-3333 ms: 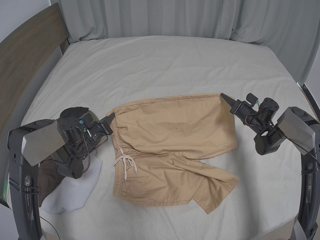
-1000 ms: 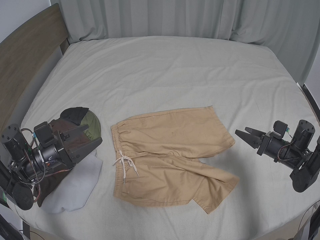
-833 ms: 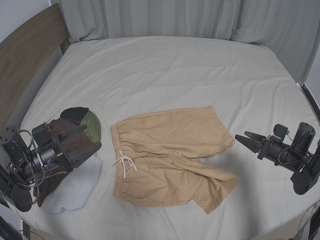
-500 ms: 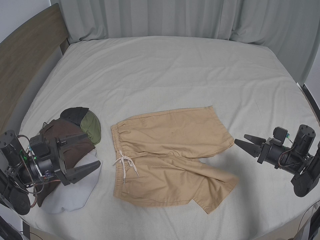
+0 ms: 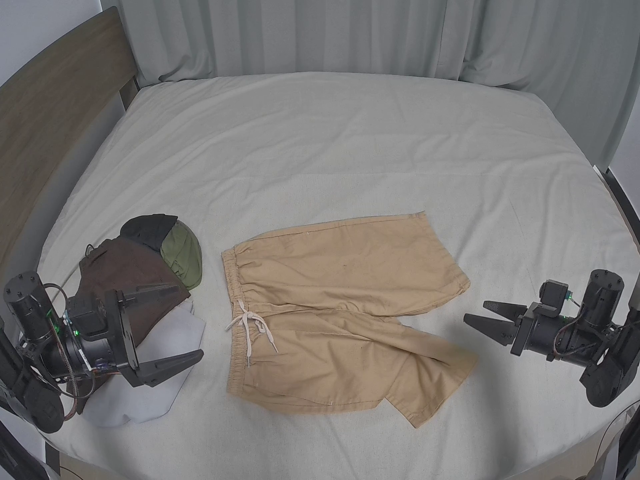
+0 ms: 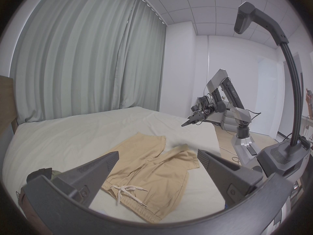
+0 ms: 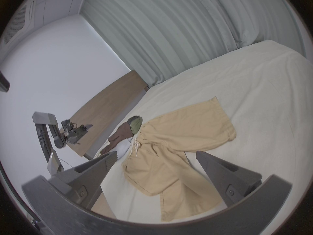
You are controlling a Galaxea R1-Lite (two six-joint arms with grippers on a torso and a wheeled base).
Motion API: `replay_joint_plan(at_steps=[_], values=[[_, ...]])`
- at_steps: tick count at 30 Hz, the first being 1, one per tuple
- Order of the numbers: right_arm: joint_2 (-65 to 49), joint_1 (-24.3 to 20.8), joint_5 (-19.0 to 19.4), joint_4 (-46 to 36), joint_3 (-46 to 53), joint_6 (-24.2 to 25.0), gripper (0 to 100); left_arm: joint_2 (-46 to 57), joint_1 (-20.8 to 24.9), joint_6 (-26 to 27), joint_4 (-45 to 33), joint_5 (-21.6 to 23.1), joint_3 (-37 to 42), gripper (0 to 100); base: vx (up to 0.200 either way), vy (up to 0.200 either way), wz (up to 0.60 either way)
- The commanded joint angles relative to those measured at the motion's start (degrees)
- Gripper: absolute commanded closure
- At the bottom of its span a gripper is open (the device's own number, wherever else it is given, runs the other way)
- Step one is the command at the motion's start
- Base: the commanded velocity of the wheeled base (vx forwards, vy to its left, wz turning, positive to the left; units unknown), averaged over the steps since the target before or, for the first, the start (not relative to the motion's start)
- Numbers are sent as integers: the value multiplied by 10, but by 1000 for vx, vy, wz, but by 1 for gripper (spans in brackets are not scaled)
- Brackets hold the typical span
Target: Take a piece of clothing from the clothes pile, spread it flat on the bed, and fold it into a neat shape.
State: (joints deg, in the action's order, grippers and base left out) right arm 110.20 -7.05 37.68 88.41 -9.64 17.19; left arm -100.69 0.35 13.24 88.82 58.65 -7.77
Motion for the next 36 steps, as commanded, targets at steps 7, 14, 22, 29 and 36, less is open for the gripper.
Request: replay_joint_plan(at_steps=[7, 14, 22, 29, 36], values=[[64, 6, 3, 0, 34, -33, 0, -31, -1, 6, 0, -2, 8, 0, 0, 0, 0], [93, 25, 2, 0, 33, -33, 0, -34, 0, 5, 0, -2, 12, 0, 0, 0, 0], [142, 61, 0, 0, 18, -33, 0, -50, 0, 4, 0, -3, 14, 0, 0, 0, 0], [185, 79, 0, 1, 12, -33, 0, -50, 1, 5, 0, -4, 15, 0, 0, 0, 0], [231, 74, -2, 1, 2, -33, 0, -50, 1, 4, 0, -3, 16, 0, 0, 0, 0]])
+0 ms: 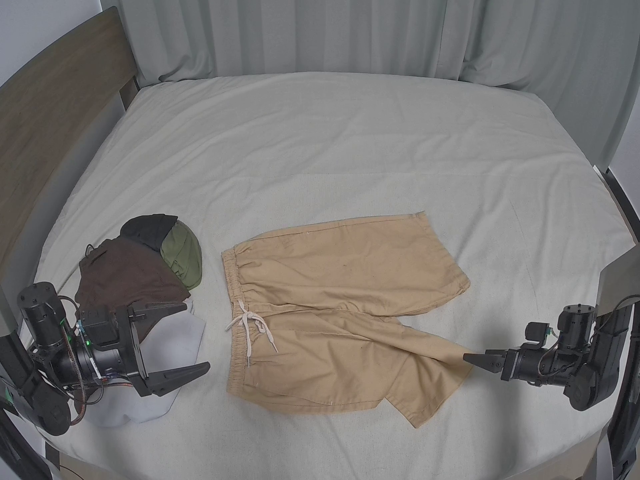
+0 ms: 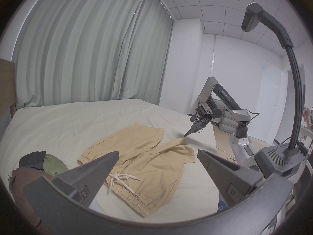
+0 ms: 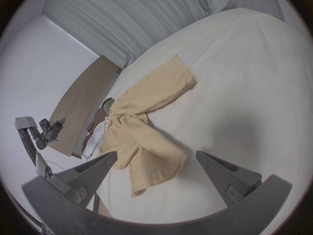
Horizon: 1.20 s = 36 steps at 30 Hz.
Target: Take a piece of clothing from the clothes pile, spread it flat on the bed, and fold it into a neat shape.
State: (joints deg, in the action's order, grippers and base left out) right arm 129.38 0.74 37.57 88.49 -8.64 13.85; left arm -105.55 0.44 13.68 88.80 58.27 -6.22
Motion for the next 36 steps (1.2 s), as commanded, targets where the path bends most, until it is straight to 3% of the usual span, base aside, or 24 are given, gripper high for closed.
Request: replay_joint_plan(at_steps=[1, 12, 24, 36], values=[[41, -4, 0, 0, -9, 0, 0, -2, 0, -1, 1, 0, 1, 0, 0, 0, 0], [75, -7, 0, -1, -23, 8, 0, -2, 0, -1, 1, 0, 2, 0, 0, 0, 0], [75, -62, 0, 1, -36, 51, 0, -2, 0, -1, 0, 0, 2, 0, 0, 0, 0], [39, -35, -4, 1, -81, 84, 0, -4, 2, -1, 0, 0, 5, 0, 0, 0, 0]])
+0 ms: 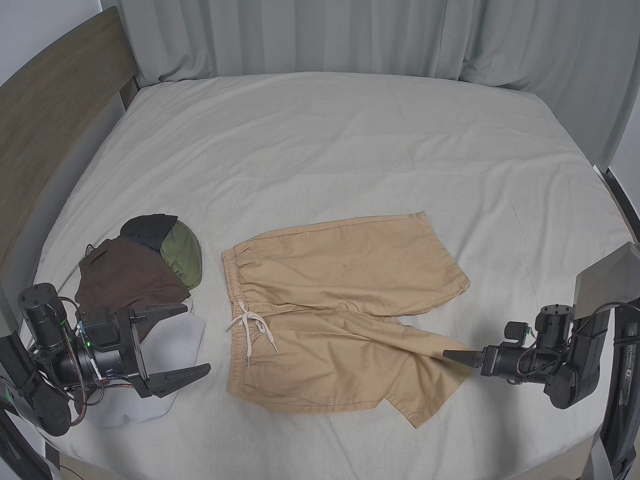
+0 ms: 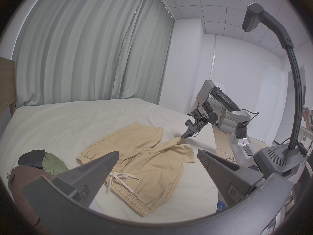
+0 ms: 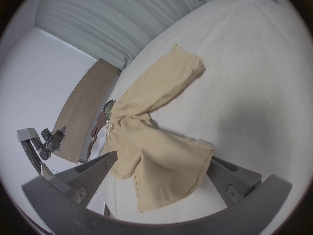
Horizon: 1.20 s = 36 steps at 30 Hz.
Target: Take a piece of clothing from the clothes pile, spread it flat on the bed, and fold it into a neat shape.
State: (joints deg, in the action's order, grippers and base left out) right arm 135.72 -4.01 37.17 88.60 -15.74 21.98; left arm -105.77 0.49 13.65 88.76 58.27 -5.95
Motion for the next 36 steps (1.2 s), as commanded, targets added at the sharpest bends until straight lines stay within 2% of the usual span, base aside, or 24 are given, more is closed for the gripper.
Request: replay_joint_plan(at_steps=[1, 6, 16, 17, 28, 32, 36], values=[[-29, 14, 0, 0, -10, 6, 0, -3, 2, 0, 0, 0, 3, 0, 0, 0, 0], [-55, 16, 0, -1, -8, 32, 0, -3, 2, 0, 0, -2, 4, 0, 0, 0, 0], [-54, 17, 0, 0, -9, 32, 0, -3, 2, 0, 0, -1, 5, 0, 0, 0, 0], [-54, 17, 0, 0, -9, 32, 100, -3, 2, 0, 0, -1, 6, 0, 0, 0, 0], [-53, 23, -3, 1, -26, 31, 100, -7, 2, 1, 0, -2, 6, 0, 0, 0, 0], [-43, 21, -49, 1, -53, 29, 100, -7, 2, 1, 0, -2, 6, 0, 0, 0, 0], [-41, 15, -54, 1, -61, 30, 100, -8, 2, 1, 0, -2, 6, 0, 0, 0, 0]])
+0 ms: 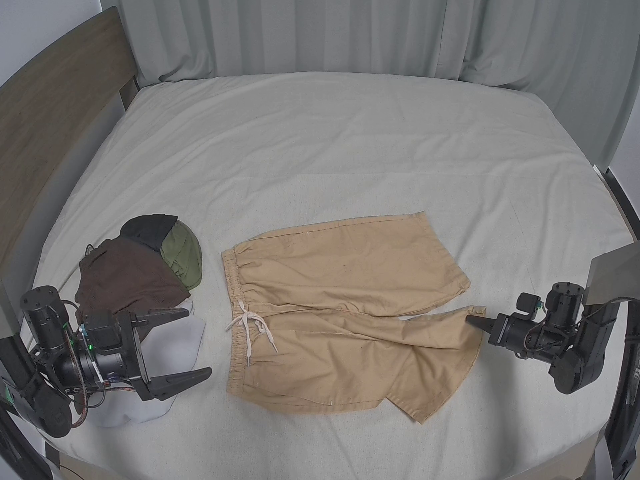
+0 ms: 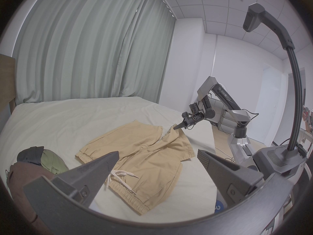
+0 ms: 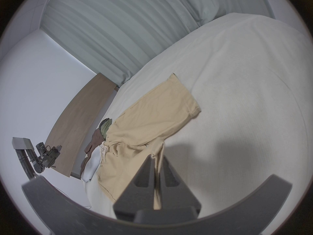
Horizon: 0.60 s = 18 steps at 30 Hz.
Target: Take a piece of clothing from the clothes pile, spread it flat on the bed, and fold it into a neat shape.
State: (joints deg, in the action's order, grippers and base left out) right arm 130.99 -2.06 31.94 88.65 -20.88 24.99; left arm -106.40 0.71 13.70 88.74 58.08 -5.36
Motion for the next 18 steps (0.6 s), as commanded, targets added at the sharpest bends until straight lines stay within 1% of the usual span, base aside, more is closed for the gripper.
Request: replay_joint_plan(at_steps=[1, 5, 8, 11, 18], values=[[6, -4, -2, 0, -14, 0, 100, -2, 0, 0, 0, 0, 0, 0, 0, 0, 0], [8, -2, -7, 0, -33, -2, 100, -3, 0, 0, 0, 0, 0, 0, 0, 0, 0], [18, 0, -31, 1, -48, -2, 100, -4, 0, 0, 0, 0, -1, 0, 0, 0, 0], [29, 2, -43, 1, -63, -4, 100, -4, 0, 0, 0, 0, 0, 0, 0, 0, 0], [32, -2, -47, 2, -73, -17, 100, -4, -1, 0, 0, -1, -1, 0, 0, 0, 0]])
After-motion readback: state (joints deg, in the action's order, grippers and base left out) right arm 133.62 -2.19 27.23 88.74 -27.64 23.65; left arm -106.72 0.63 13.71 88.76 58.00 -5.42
